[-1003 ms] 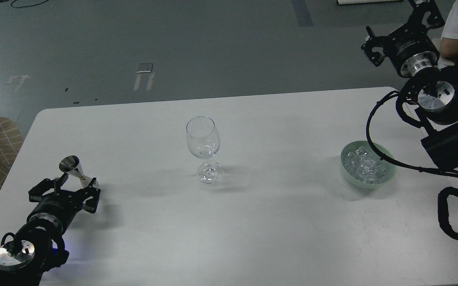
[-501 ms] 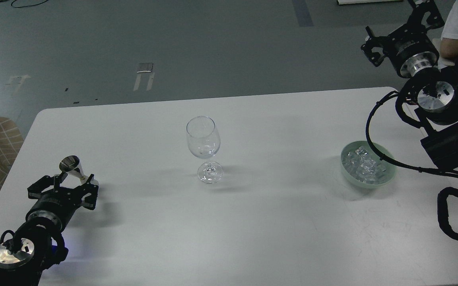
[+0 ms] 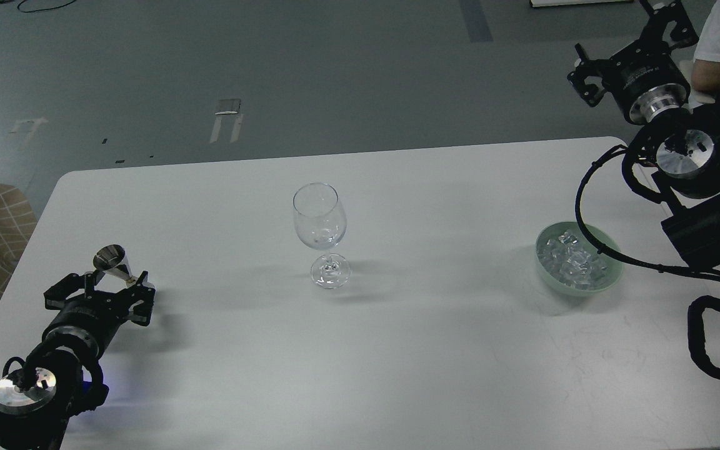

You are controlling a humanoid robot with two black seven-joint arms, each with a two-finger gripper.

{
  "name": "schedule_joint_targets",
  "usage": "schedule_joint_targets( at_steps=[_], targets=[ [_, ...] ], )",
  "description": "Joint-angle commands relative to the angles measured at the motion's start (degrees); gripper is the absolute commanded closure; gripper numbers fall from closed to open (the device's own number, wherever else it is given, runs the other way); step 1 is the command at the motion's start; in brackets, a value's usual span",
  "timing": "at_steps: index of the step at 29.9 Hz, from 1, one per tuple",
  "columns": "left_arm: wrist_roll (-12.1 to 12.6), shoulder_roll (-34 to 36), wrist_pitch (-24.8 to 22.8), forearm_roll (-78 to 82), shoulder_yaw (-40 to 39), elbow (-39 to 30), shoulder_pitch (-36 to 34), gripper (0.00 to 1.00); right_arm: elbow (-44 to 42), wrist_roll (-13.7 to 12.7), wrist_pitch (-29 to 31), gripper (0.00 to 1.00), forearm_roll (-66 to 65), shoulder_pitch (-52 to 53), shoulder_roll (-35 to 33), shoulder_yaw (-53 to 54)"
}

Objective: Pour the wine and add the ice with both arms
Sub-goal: 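Lift the jigger upright off the table with the left gripper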

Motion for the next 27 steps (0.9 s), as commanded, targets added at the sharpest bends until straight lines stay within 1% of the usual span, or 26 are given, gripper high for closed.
schedule_joint_targets(
  at_steps=[1,2,5,6,13,27],
  targets=[
    [0.2,0.0,0.1,-0.1,0.0,0.2,-0.7,0.36,0.0,0.0,0.0,0.00,0.0,0.2,-0.1,0.0],
    [0.2,0.0,0.1,-0.1,0.0,0.2,-0.8,0.37,0.0,0.0,0.0,0.00,0.0,0.2,-0.1,-0.1],
    [0.2,-0.1,0.1,-0.3,0.0,0.1,-1.0,0.48,0.0,0.0,0.0,0.00,0.0,-0.1,-0.1,-0.1],
    [0.2,-0.1,0.1,-0.3,0.0,0.1,-1.0,0.49,0.0,0.0,0.0,0.00,0.0,-0.2,-0.1,-0.1],
    [0.3,-0.1,-0.2,-0.3,0.0,0.6,-1.0,0.50,0.0,0.0,0.0,0.00,0.0,-0.2,-0.1,-0.1],
    [0.4,0.0,-0.4,-0.3,0.0,0.9,-1.0,0.59,0.0,0.0,0.0,0.00,0.0,-0.3,-0.1,-0.2]
  ],
)
